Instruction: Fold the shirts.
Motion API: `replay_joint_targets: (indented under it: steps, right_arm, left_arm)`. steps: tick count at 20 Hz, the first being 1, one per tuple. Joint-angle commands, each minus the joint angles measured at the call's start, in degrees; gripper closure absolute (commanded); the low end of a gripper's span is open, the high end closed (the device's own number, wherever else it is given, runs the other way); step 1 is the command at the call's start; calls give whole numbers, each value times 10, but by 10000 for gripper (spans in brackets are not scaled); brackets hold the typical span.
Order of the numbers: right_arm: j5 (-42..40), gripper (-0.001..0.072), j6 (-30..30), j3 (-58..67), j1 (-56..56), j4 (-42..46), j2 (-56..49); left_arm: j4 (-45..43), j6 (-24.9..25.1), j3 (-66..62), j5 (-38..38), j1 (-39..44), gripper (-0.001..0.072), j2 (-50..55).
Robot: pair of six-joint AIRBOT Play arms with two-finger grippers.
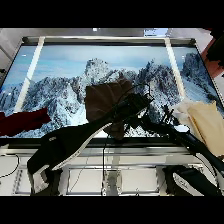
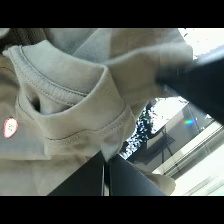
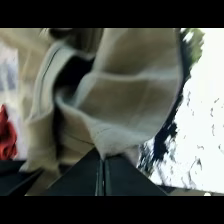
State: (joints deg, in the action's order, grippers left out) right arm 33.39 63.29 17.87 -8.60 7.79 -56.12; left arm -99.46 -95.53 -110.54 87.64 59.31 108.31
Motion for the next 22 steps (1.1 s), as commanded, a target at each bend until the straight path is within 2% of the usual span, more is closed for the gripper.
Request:
replay_joint_targets:
  steps: [1,6,14,16,19,20,22]
  right_arm:
    - [-71,685,-1,1,-9,10,1]
    - [-119,687,-1,10,-9,25,2]
    - [-113,688,0,134,-9,93,2]
    - [-84,688,24,171,5,153,2]
    - [11,688,123,235,85,322,18]
    - [48,688,154,257,119,381,30]
    - [125,688,167,304,193,466,60]
  left_arm:
    - [-17,0,-3,8,-1,698,-7]
    - [-21,18,-23,30,-1,698,-74]
    - [-30,32,-23,83,0,698,-156]
    - [-97,52,-23,114,-1,698,-170]
    - [-249,57,-23,128,-30,699,-203]
    - [-265,52,-23,128,-55,698,-216]
    - [-266,37,-23,137,-125,699,-242]
